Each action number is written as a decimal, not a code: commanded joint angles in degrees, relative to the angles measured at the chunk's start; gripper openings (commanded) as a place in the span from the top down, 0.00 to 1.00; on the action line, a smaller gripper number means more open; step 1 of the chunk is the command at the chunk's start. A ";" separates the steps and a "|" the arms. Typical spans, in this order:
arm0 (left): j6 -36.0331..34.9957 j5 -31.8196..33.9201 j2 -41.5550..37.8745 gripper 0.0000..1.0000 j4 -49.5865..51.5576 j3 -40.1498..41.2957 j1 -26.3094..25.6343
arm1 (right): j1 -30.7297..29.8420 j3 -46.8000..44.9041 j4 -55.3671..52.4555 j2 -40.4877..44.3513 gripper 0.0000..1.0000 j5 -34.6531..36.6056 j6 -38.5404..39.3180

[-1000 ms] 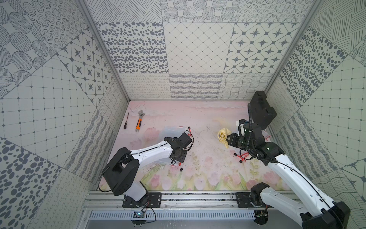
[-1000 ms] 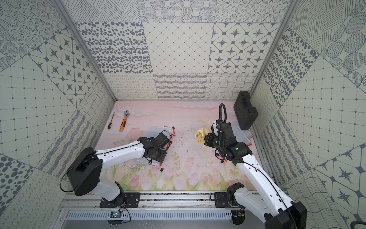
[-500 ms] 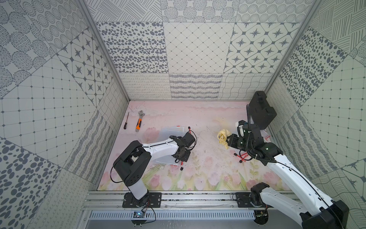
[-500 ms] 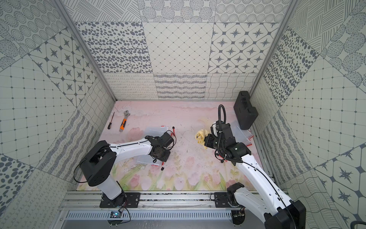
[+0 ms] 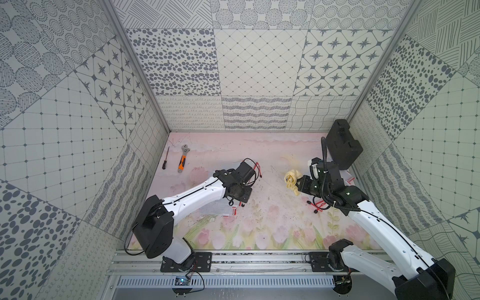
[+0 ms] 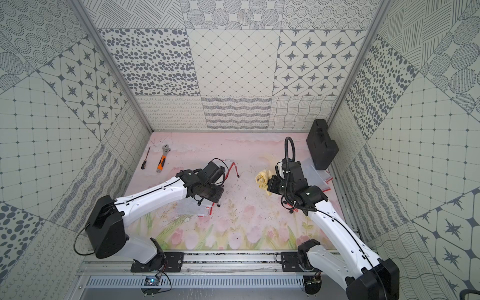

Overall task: Wipe the document bag
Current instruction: Adjust the document bag at the center of the board.

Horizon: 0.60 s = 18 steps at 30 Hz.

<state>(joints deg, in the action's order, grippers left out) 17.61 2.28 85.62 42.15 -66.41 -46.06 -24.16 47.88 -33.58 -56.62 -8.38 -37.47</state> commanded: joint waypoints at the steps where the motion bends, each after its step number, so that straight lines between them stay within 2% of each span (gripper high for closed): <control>1: -4.33 -3.94 -1.46 1.00 8.26 -4.93 -0.11 | -0.33 -0.48 2.13 0.35 1.00 0.23 0.49; 4: -3.65 1.71 0.11 1.00 9.33 -3.59 0.15 | -0.33 -1.48 2.65 0.74 1.00 -0.04 0.07; 10: -1.69 5.84 9.31 1.00 10.41 0.66 1.68 | -0.28 -3.10 3.66 0.63 1.00 -0.88 -0.22; 18: 0.68 4.70 11.64 1.00 6.75 3.66 3.21 | -0.31 -4.09 4.13 0.33 1.00 -1.06 0.17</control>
<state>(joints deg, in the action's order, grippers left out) 16.58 5.78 96.75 47.66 -63.37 -43.83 -24.16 44.69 -32.36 -56.49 -8.97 -37.52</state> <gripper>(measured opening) 0.056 0.115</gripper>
